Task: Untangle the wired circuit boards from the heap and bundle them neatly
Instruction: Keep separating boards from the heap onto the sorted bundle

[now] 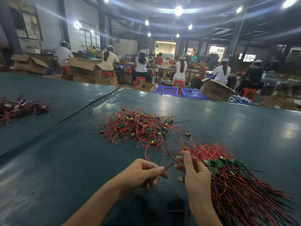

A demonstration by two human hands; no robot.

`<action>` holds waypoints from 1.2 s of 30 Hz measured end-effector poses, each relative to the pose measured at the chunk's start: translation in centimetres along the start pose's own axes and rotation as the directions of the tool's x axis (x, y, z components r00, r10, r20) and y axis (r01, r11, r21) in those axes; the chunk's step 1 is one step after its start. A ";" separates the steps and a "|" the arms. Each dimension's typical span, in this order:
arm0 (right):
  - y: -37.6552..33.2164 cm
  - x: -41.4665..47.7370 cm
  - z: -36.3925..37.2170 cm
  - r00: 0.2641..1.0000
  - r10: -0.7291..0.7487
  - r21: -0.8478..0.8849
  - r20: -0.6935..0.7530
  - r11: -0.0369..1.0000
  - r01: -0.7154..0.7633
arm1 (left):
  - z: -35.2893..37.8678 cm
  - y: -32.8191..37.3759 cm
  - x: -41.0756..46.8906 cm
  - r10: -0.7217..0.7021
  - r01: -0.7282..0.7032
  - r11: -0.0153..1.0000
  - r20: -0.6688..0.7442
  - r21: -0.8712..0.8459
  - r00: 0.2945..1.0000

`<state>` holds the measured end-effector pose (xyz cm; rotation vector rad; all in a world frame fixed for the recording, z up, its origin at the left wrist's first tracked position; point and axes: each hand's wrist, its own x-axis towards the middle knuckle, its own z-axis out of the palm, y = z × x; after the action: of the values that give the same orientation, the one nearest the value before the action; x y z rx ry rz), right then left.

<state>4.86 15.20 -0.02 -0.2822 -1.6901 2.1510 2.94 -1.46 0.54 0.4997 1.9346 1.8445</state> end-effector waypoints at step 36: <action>2.6 1.2 -0.8 0.957 0.020 -0.872 0.290 0.417 0.255 | -3.3 -2.3 13.6 0.228 0.188 0.298 -0.261 0.936 0.938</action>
<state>3.61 15.95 -2.61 -0.1390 -2.8163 0.9390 -10.25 2.77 -2.41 0.5193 3.2100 0.4739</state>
